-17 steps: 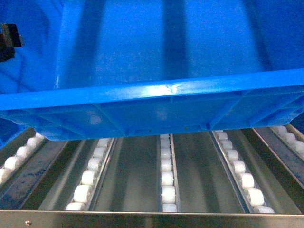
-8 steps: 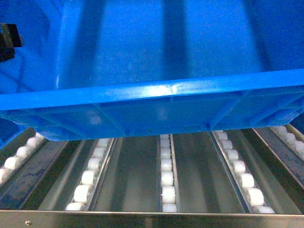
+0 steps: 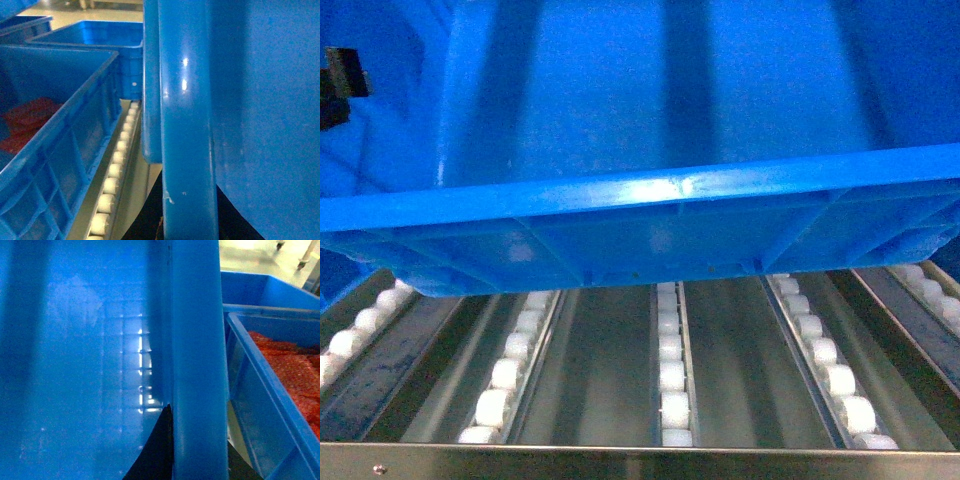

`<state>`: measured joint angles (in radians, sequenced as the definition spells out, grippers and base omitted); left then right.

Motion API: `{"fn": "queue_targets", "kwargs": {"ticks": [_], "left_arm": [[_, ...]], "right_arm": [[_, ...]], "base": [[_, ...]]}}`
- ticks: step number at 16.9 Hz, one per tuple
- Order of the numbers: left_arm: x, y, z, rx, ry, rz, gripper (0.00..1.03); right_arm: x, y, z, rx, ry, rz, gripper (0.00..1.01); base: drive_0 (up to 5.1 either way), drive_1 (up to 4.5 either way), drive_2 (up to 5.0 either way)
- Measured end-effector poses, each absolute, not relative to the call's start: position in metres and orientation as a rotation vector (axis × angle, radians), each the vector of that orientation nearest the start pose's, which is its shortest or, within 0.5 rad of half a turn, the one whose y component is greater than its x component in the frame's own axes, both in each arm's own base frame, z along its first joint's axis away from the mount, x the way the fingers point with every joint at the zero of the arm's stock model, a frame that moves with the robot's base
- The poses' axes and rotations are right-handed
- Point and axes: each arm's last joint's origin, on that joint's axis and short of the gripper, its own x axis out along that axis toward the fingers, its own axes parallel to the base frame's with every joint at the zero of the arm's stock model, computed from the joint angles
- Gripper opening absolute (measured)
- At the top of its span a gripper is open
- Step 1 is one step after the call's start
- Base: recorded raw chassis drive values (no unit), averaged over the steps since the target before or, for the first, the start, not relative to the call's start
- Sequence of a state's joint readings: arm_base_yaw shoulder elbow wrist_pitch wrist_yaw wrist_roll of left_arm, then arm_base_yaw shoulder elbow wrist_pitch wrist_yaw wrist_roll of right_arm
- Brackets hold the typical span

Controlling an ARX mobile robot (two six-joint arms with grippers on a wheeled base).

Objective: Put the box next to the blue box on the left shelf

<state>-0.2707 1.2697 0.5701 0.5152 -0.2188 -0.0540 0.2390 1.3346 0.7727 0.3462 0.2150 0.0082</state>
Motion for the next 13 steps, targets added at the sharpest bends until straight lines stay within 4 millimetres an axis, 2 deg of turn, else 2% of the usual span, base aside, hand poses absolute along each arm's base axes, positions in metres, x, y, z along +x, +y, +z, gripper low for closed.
{"fn": "queue_targets", "kwargs": {"ticks": [2,4,7,8,9,11,13], "left_arm": [[0.252,-0.07,0.227,-0.013,0.172,0.034,0.06],[0.25,-0.07,0.223,-0.008,0.217,0.039,0.06],[0.253,-0.068,0.219,0.021,0.36,0.041,0.06],[0.264,-0.068,0.22,0.036,0.405,0.026,0.06],[0.286,-0.071,0.22,0.054,0.444,0.007,0.06],[0.304,-0.075,0.222,0.064,0.536,0.0,0.06],[0.32,-0.077,0.209,0.064,0.626,-0.001,0.06]], "right_arm": [[0.283,0.063,0.261,-0.052,0.215,0.015,0.08],[0.28,0.063,0.258,-0.053,0.259,0.028,0.08],[0.28,0.064,0.247,-0.004,0.427,0.07,0.08],[0.287,0.059,0.241,0.047,0.495,0.06,0.08],[0.301,0.052,0.231,0.097,0.551,0.048,0.08],[0.317,0.047,0.224,0.114,0.618,0.04,0.08],[0.336,0.043,0.207,0.127,0.7,0.041,0.08]], "base": [[0.0,0.0,0.0],[0.0,0.0,0.0],[0.0,0.0,0.0],[0.0,0.0,0.0],[0.0,0.0,0.0],[0.0,0.0,0.0],[0.0,0.0,0.0]]}}
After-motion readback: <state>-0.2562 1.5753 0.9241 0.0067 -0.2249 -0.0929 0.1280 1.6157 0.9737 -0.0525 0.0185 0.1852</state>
